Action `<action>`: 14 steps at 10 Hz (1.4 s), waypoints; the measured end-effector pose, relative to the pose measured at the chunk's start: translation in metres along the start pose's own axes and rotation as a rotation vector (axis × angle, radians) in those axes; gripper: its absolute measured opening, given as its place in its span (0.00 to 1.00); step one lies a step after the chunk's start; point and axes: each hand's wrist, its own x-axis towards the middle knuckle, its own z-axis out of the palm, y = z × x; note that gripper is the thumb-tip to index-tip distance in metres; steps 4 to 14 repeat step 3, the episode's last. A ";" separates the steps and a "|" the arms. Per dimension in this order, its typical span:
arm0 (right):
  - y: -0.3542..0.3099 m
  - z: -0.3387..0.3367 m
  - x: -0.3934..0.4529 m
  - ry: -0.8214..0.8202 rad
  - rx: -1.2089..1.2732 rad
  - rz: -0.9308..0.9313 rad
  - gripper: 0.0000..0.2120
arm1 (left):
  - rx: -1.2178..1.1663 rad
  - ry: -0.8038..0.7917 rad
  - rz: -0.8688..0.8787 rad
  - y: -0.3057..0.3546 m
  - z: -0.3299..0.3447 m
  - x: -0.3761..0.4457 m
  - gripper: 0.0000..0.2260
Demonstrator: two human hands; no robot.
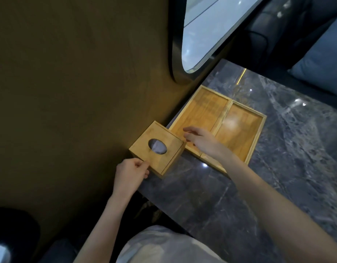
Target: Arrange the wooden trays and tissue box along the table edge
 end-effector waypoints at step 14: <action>-0.036 -0.100 -0.094 0.888 1.008 -0.344 0.07 | 0.012 -0.045 0.499 0.128 -0.015 0.003 0.10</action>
